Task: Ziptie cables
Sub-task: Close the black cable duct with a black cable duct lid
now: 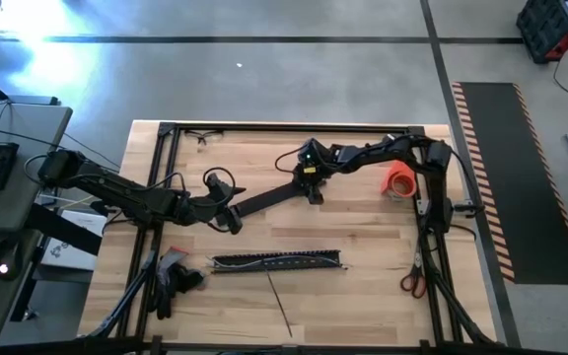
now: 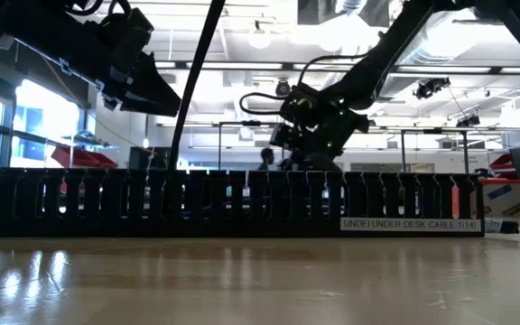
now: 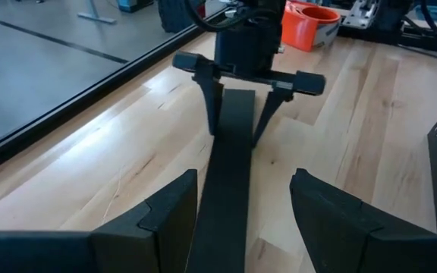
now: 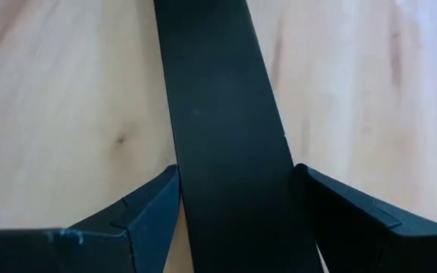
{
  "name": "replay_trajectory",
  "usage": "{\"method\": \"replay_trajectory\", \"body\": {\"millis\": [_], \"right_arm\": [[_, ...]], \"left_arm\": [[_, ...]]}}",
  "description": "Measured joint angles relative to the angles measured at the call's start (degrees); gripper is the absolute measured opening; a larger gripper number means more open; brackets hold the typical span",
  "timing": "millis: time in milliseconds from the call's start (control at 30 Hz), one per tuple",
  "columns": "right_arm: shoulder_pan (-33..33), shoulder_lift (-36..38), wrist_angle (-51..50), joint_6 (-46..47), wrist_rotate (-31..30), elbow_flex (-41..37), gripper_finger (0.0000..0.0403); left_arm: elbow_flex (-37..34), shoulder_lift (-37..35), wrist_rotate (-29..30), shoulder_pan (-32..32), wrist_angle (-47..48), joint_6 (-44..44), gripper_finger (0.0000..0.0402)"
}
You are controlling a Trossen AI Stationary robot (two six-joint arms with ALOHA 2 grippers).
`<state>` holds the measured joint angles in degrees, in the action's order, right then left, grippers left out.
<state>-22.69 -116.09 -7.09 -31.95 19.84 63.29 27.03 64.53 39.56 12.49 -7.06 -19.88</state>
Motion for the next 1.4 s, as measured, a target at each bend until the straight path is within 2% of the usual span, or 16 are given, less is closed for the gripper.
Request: {"method": "replay_trajectory", "body": {"millis": [267,500,600,667,733,800,933,1100,1267,1400], "right_arm": [[3.4,0.1,-2.3,11.1,-0.4,-0.1,0.0248],[4.5,3.2,0.8,14.2,1.8,-0.7,0.0248],[4.5,5.1,1.5,13.7,4.1,-0.7,0.0248],[4.5,5.9,3.7,11.8,9.1,-1.1,0.0248],[3.8,6.2,10.5,12.3,15.0,-3.5,0.0248],[3.2,6.3,19.1,14.1,16.6,-7.2,0.0248],[2.3,6.3,32.4,20.1,16.6,-13.4,0.0248],[3.0,6.4,33.1,21.4,16.5,-15.3,0.0248],[5.2,6.4,32.6,13.2,6.8,-15.3,0.0251],[6.4,6.4,32.7,10.9,2.4,-15.2,0.0277]], "left_arm": [[0.0,0.0,-0.5,0.0,0.0,0.0,0.0188],[0.0,0.0,-0.5,0.0,0.3,-0.1,0.0188],[0.0,0.0,-0.5,0.0,0.5,0.0,0.0188],[0.0,0.0,-0.5,0.0,0.6,0.0,0.0188],[0.0,0.0,-0.6,0.0,0.8,0.0,0.0188],[0.0,0.0,-0.5,0.0,0.9,0.0,0.0188],[0.0,0.0,-0.5,0.0,1.1,-0.4,0.0188],[0.0,0.0,-0.4,-0.1,1.3,-0.5,0.0188],[0.0,0.0,-0.4,-0.1,1.2,-0.6,0.0188],[0.0,0.0,-0.4,-0.1,1.1,-0.6,0.0188]]}}
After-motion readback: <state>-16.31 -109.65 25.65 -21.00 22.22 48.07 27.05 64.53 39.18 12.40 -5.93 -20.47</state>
